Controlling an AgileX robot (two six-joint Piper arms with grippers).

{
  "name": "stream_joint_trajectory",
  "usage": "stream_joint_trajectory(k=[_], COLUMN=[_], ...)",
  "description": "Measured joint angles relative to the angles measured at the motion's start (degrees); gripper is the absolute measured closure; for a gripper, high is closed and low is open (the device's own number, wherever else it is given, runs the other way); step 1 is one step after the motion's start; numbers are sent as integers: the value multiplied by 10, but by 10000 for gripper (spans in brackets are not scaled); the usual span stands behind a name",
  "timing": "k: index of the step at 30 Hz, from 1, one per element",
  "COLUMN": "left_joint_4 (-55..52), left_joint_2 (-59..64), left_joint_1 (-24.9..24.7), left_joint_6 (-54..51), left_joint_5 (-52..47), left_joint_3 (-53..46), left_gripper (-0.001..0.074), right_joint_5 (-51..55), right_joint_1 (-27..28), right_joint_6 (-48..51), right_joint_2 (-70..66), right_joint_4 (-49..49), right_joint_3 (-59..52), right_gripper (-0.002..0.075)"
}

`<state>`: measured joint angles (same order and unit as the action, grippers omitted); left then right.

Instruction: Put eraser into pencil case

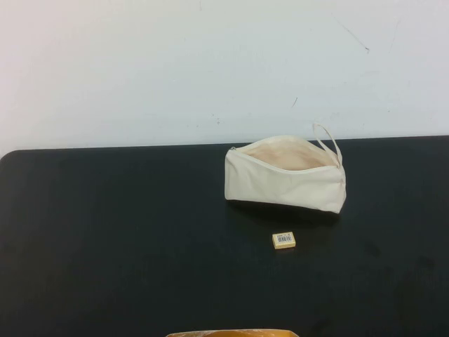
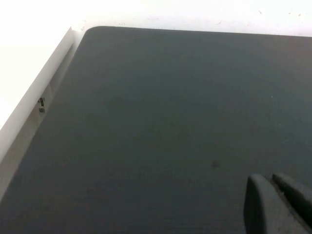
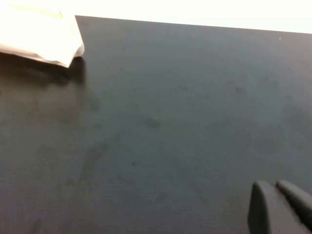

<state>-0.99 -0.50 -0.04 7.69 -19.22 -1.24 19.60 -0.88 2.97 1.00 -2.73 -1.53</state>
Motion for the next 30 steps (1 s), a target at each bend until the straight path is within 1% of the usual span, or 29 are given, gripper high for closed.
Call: stream_joint_trajectory(k=[23,30], left_joint_4=[2,26], left_joint_2=[0,0], left_joint_1=[0,0], left_joint_6=[0,0], left_joint_5=[0,0], left_joint_3=[0,0], left_gripper=[736,736], right_joint_5=[0,0], right_joint_1=[0,0], right_joint_6=[0,9], right_joint_2=[0,0], right_joint_4=[0,-3], right_joint_3=[0,0], right_gripper=[727,727])
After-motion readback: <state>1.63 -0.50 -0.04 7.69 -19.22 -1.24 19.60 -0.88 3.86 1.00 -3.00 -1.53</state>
